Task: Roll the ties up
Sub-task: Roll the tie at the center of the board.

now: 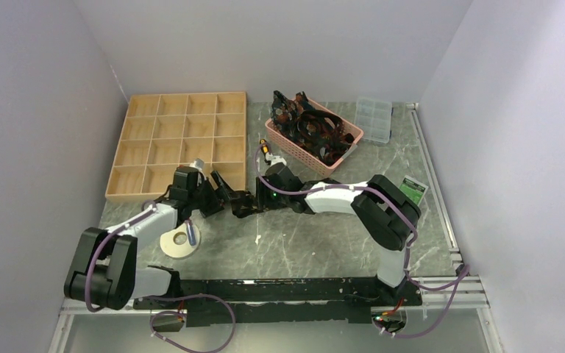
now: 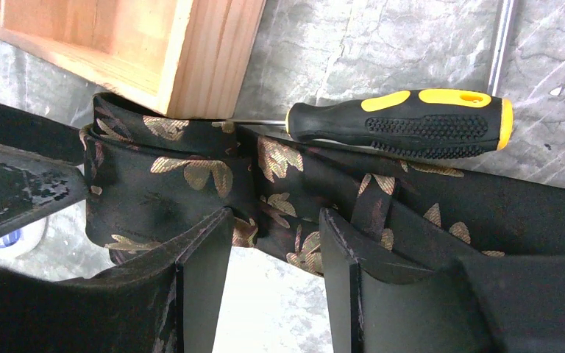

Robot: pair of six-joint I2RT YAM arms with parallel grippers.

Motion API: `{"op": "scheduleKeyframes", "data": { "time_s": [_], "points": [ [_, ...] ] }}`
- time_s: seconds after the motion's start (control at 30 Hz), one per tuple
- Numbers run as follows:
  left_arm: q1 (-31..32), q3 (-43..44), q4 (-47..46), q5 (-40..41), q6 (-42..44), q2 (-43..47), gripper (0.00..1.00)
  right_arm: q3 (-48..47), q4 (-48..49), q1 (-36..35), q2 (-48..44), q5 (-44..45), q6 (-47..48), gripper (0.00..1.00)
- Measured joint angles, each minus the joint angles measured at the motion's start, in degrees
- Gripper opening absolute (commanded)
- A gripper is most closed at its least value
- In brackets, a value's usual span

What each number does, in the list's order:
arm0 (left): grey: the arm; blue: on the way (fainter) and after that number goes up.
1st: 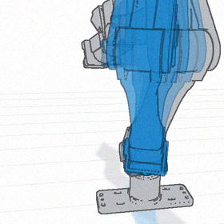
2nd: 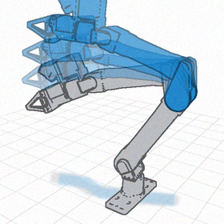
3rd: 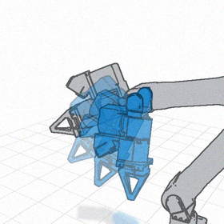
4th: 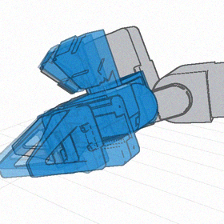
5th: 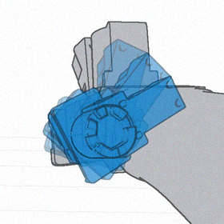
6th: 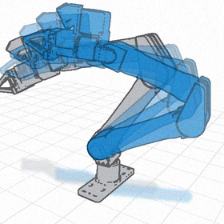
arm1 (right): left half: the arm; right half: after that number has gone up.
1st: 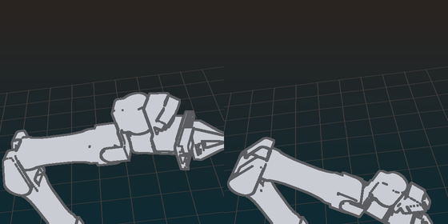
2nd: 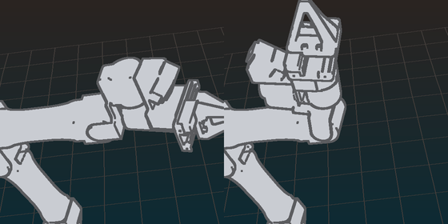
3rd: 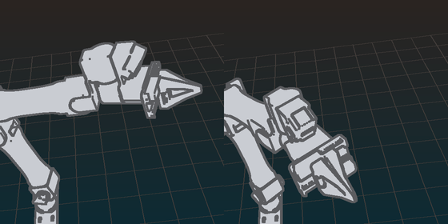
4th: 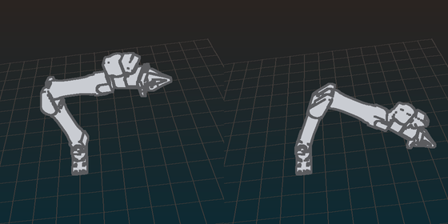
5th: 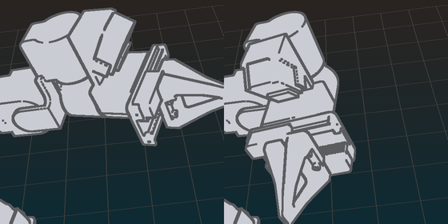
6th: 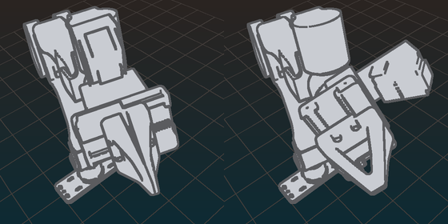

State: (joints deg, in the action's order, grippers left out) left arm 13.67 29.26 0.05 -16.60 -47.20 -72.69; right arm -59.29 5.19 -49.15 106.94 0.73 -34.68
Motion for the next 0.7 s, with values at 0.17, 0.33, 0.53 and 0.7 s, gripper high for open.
{"op": "scheduleKeyframes", "data": {
  "time_s": [0.17, 0.33, 0.53, 0.7],
  "points": [
    [0.17, 0.00, -2.64, -2.25, 0.37, -3.21, 0.71, 0.37, 0.81, 0.35, 0.00, -0.61, -0.02, 0.50],
    [1.53, 0.02, -3.98, -3.28, 1.05, -5.66, 0.58, 0.74, 1.49, 0.63, 0.02, -1.03, -0.07, 0.48],
    [3.45, 0.11, -5.79, -3.48, 1.07, -6.82, 0.62, 1.36, 2.54, 0.81, 0.04, -1.22, -0.46, 0.47],
    [5.73, 1.42, -4.44, -2.05, 1.22, -6.73, 0.67, 2.43, 4.66, 1.07, -0.02, -1.79, -1.18, 0.50]
  ]
}}
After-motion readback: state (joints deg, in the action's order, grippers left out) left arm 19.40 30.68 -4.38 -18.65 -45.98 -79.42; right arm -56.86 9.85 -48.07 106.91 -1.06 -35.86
